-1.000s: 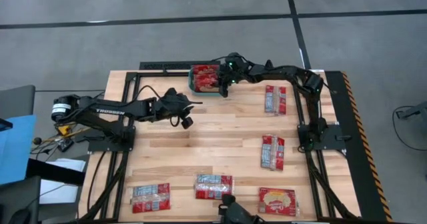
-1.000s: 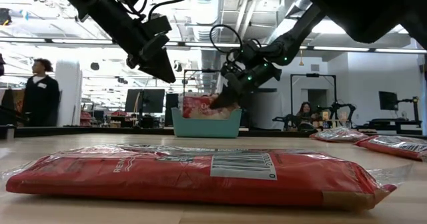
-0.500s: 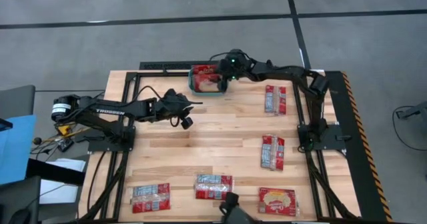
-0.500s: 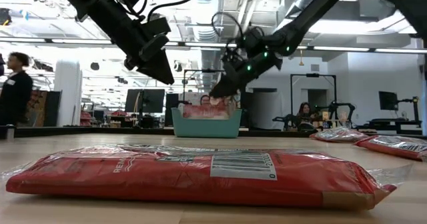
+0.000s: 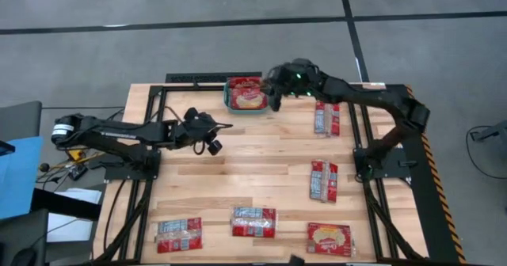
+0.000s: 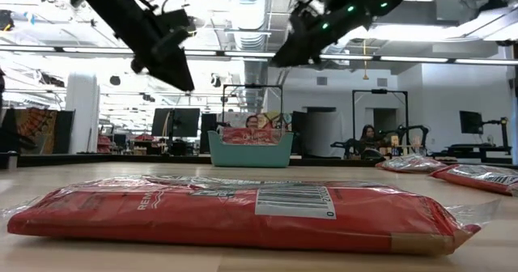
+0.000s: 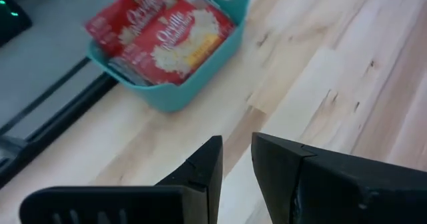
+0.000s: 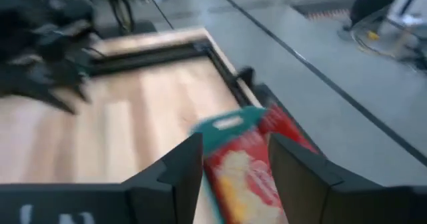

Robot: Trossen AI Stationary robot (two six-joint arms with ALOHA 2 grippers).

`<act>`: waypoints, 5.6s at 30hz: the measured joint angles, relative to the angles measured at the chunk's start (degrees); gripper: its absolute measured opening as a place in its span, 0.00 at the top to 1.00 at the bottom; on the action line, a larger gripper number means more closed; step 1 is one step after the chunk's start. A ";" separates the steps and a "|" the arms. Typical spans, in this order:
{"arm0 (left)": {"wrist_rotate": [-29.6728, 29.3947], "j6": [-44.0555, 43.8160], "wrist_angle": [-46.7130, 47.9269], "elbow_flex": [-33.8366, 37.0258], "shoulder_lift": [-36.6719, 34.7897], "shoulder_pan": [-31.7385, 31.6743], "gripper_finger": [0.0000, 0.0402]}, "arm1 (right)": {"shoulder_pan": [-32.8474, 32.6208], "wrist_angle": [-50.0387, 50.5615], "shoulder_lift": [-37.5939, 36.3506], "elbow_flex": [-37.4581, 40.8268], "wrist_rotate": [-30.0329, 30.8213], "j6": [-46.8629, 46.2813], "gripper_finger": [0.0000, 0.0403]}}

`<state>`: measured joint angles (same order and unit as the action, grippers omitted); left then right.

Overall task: Sort popcorn bags into baskets
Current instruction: Put the red popcorn bag into the green basket

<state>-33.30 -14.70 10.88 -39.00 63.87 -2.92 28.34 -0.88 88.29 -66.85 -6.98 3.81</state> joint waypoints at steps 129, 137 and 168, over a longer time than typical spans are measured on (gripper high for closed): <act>-0.41 -44.22 54.40 -19.01 9.43 50.04 0.92 | -33.16 -43.53 10.05 24.33 24.79 -14.48 0.71; 16.88 -48.56 50.56 -13.55 23.45 54.41 0.63 | -33.07 -45.39 13.42 24.05 24.94 -15.16 0.70; 16.48 -48.64 48.87 -7.82 37.39 59.93 0.88 | -31.45 -43.46 13.34 19.87 22.82 -13.83 0.70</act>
<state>-16.82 -63.34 59.75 -46.82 101.26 57.01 -3.11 -44.34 101.62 -46.98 15.84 -10.02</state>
